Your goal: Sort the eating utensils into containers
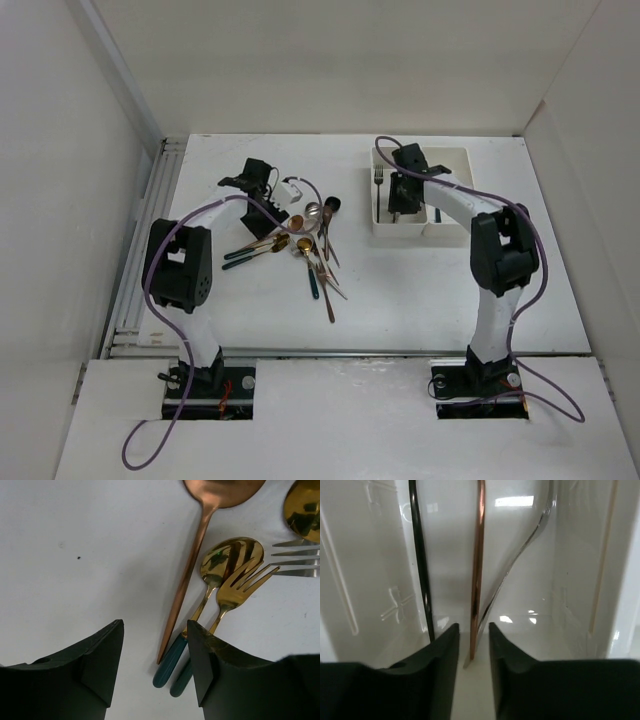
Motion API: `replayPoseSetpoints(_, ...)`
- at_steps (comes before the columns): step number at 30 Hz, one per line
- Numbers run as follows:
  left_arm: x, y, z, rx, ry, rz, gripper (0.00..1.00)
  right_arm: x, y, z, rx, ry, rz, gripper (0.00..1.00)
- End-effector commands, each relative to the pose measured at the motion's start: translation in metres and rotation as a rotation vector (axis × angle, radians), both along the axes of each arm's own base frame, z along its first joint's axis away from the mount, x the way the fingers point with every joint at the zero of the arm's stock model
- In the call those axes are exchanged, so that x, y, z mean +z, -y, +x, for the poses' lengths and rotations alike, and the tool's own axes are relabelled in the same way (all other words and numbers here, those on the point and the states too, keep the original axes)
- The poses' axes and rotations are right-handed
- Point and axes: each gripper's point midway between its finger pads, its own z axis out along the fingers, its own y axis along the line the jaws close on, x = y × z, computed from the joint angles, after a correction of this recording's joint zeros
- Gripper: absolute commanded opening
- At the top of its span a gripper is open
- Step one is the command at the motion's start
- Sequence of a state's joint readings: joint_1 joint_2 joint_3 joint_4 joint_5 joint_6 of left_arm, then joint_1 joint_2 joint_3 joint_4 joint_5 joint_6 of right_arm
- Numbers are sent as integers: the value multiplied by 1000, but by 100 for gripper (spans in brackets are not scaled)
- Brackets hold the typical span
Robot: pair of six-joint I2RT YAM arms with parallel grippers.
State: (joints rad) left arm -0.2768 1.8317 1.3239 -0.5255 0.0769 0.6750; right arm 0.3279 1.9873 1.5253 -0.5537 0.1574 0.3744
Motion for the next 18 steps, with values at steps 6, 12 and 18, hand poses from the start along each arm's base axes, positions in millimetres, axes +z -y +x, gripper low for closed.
replayPoseSetpoints(6,-24,-1,-5,-10,-38,37,48,44,-6,8,18,103,40,40)
replayPoseSetpoints(12,-44,6,1,38,-41,67,43,47,-6,2,23,108,49,40)
replayPoseSetpoints(18,-65,14,-4,42,-78,93,23,57,-6,2,23,129,56,40)
